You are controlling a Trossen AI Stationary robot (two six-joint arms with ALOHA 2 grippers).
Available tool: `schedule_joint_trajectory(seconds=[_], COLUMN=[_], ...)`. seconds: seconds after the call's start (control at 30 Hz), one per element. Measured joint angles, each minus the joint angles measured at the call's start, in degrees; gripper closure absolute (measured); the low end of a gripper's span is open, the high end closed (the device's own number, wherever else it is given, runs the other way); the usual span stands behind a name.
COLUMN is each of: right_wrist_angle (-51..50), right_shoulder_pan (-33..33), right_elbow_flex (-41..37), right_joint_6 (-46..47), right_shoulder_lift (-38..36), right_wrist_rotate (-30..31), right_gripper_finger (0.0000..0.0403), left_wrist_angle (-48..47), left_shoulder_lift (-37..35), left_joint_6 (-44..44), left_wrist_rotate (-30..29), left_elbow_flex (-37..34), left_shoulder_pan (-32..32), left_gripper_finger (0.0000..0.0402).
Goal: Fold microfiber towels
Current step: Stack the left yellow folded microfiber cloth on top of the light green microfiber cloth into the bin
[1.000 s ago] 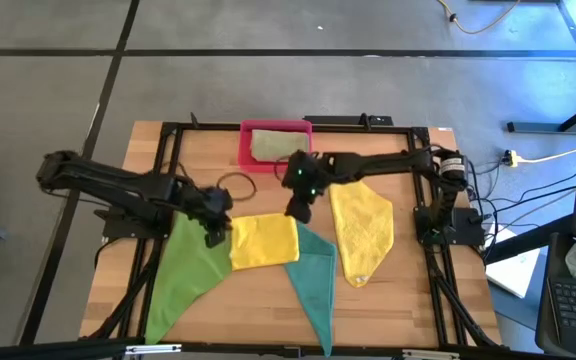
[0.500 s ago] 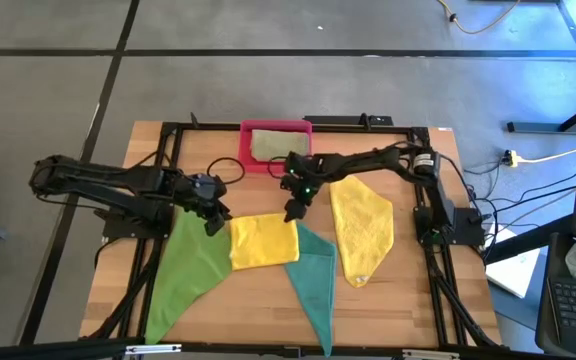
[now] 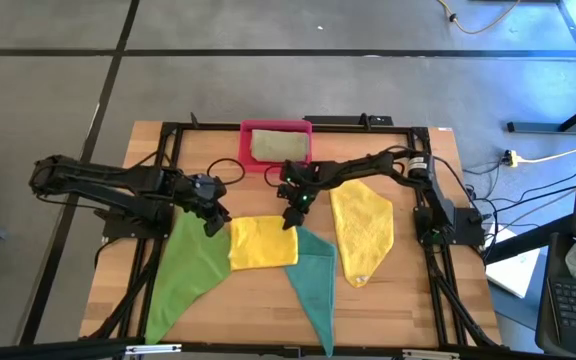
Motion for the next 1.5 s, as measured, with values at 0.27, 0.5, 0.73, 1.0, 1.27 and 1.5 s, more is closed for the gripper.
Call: schedule_joint_trajectory(seconds=[0.27,0.5,0.73,1.0,1.27,1.5], right_wrist_angle=[0.3,-0.8,-16.9,-26.3,-26.4,-33.5], right_shoulder_pan=[0.2,-0.2,-0.6,-5.9,-18.0,-26.0], right_elbow_flex=[-0.1,4.8,23.7,39.5,40.2,40.1], right_joint_6=[-1.7,-0.1,-9.5,-18.3,-21.5,-27.4], right_shoulder_lift=[0.2,-0.2,-0.4,-0.4,1.9,8.0], right_wrist_rotate=[2.3,-2.2,3.8,17.2,18.1,17.1], right_gripper_finger=[0.0331,0.0394,0.0397,0.0397,0.0393,0.0392], left_wrist_angle=[0.0,0.0,-0.5,-1.4,-1.4,-1.5], left_shoulder_lift=[0.0,0.0,0.0,0.0,0.0,0.0], left_joint_6=[0.0,2.3,4.3,4.5,4.5,2.6], left_wrist_rotate=[-1.4,-1.5,-2.6,-4.2,-4.3,-4.2], left_elbow_flex=[0.0,0.0,0.0,0.0,0.0,0.0], left_shoulder_pan=[0.0,0.0,0.0,0.0,0.0,0.0], left_gripper_finger=[0.0282,0.0282,0.0282,0.0282,0.0282,0.0282])
